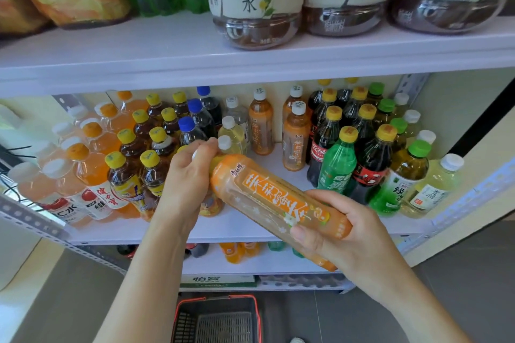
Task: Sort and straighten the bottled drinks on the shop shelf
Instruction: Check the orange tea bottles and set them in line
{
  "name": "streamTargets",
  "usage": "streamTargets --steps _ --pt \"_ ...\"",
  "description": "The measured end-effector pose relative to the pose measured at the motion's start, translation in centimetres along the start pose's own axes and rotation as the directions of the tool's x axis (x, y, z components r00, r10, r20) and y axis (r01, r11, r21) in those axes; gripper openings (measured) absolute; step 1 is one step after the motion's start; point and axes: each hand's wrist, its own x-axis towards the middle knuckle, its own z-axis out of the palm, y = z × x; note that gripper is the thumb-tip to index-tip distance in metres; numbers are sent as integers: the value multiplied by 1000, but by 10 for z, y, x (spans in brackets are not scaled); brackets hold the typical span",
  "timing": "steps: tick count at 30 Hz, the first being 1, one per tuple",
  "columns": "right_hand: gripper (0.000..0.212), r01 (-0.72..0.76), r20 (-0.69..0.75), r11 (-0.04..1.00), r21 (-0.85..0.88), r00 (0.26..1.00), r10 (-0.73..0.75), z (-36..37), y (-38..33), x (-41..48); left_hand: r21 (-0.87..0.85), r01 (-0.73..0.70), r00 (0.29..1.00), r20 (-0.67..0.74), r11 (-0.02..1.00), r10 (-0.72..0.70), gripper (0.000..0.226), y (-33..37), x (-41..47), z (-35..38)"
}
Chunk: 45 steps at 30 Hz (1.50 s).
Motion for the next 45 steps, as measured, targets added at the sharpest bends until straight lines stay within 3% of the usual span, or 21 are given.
streamTargets --steps 6,10,15,20,25,29,33,35,38,40,43,45 --pt "45 -41 -98 913 406 991 88 -6 -6 9 -220 49 996 -65 974 -65 21 -14 -5 -1" --pt "37 -17 -130 919 394 989 74 -9 -7 13 -315 113 990 -42 942 -133 25 -22 -9 -1" --pt "31 -10 -179 943 333 981 74 -12 0 17 -322 125 992 46 939 -116 27 -28 -14 -4" --pt "34 71 -312 964 255 950 12 -18 5 23 -189 134 986 120 973 -112 27 -32 -21 0" --pt "34 76 -281 986 146 959 -33 -31 4 19 -71 248 948 225 966 -227 37 -29 -26 -1" --pt "40 -31 -216 990 136 975 60 -38 2 17 -81 79 974 220 994 -60 40 -26 -29 2" --pt "65 -229 -106 964 135 964 243 -46 1 16 -18 -93 969 226 995 95 36 -20 -32 3" --pt "59 -231 -123 957 175 959 254 -47 4 17 -29 -133 957 255 991 136 35 -17 -32 2" --pt "37 -145 -178 960 239 966 190 -46 10 18 -37 -138 949 281 990 143 32 -17 -33 2" --pt "26 -2 -260 980 199 964 55 -44 16 17 -21 -89 959 267 996 91 31 -17 -33 2" --pt "25 287 -398 953 -96 867 -301 -40 17 13 -46 20 966 259 999 -8 35 -15 -33 3" --pt "24 415 -379 867 -275 782 -494 -38 14 10 -65 88 963 260 994 -68 42 -14 -34 4"
